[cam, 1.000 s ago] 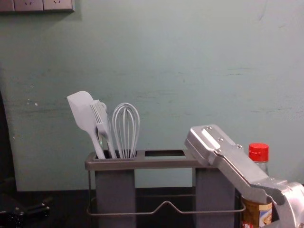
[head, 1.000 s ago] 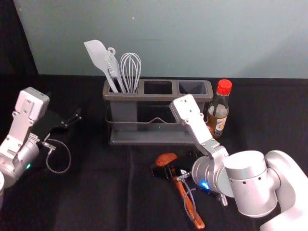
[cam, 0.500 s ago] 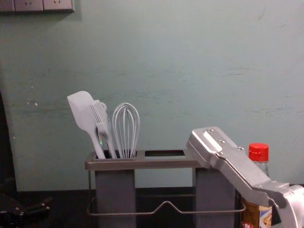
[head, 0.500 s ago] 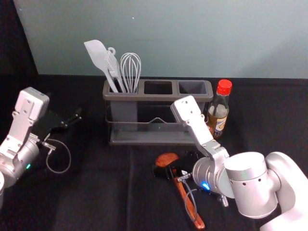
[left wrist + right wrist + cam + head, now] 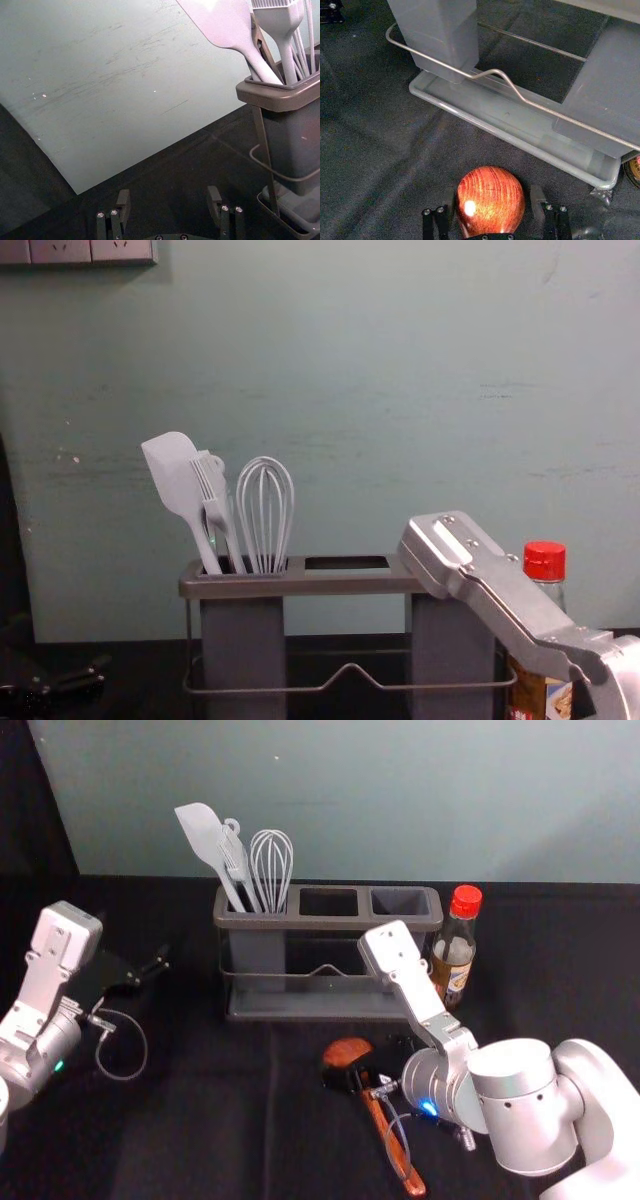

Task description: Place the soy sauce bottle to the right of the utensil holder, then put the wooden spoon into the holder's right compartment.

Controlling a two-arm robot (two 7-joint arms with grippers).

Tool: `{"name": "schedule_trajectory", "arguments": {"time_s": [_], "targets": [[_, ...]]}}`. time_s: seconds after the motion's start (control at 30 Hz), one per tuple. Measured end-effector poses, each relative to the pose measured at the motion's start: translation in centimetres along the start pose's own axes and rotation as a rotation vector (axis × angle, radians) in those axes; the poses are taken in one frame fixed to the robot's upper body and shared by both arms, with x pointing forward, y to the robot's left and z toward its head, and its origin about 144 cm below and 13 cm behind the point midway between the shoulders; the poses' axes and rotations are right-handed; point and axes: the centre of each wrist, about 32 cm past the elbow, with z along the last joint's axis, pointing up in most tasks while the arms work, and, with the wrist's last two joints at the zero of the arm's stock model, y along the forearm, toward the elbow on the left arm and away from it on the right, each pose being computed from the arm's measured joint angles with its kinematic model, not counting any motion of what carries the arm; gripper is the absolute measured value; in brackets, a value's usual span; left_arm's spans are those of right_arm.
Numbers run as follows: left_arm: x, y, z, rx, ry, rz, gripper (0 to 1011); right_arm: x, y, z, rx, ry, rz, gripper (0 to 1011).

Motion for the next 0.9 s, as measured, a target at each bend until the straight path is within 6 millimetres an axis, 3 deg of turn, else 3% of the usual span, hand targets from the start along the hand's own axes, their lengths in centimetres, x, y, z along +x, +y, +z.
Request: {"name": "schedule_trajectory", "arguments": {"time_s": [0.17,0.4,0.9], "targets": [[0.0,0.0,0.0,0.000,0.000,0.000,1005,-0.1,0.0,0.0,0.002,-0.004,-0.001,844],[0.0,0.0,0.0,0.000,0.000,0.000,1005,0.0,-0.5,0.3,0.016,-0.006,-0.003,838],[0.0,0.0,0.0,0.000,0.000,0.000,1005,1.1,-5.8,1.2,0.130,-0.053,0.106,838]]}}
